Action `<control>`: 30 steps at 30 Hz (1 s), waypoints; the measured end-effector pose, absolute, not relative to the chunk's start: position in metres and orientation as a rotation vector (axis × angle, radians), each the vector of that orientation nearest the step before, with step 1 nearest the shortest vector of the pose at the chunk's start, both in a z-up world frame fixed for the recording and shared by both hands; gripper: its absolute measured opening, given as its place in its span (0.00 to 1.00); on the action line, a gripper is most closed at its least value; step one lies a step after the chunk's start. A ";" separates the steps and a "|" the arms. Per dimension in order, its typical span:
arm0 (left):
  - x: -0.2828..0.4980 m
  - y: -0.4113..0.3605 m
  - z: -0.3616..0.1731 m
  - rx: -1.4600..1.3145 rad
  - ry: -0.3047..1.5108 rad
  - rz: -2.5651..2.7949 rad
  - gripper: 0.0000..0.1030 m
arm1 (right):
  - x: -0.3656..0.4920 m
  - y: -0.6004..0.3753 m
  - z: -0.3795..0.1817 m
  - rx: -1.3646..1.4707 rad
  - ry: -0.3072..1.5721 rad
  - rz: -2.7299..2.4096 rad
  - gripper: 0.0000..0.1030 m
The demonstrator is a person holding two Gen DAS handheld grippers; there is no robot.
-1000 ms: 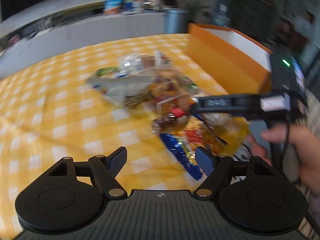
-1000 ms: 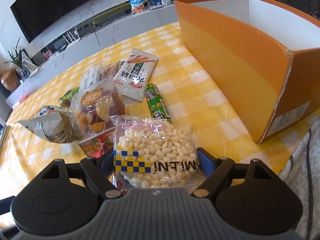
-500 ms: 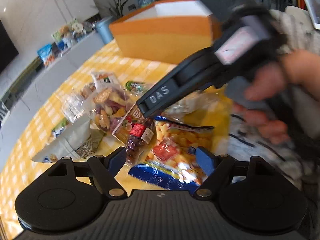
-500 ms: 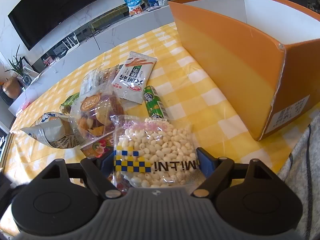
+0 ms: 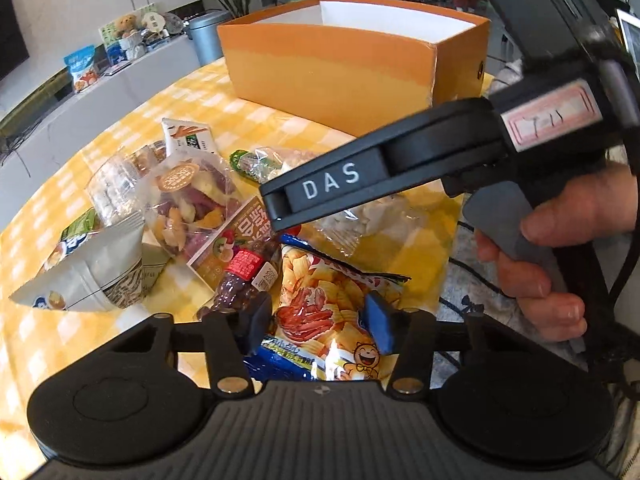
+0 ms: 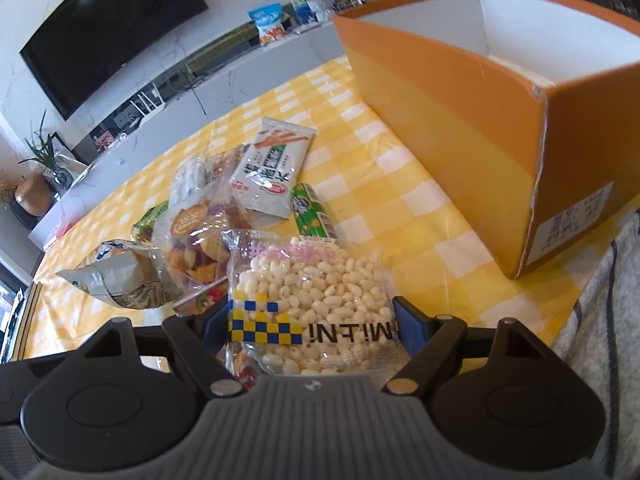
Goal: Organize snacks
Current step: 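Grasp the white MILNI bag with the right tool while the left tool grasps the chip bag, then carry both bags to the orange box and open both tools to drop them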
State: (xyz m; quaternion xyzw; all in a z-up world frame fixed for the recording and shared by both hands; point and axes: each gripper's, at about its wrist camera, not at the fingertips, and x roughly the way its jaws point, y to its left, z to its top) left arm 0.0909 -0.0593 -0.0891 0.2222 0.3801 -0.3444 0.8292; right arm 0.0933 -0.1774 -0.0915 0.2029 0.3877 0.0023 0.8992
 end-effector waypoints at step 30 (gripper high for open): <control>0.076 -0.032 0.032 -0.043 0.353 -0.478 0.47 | 0.008 -0.238 0.028 0.328 0.301 0.086 0.78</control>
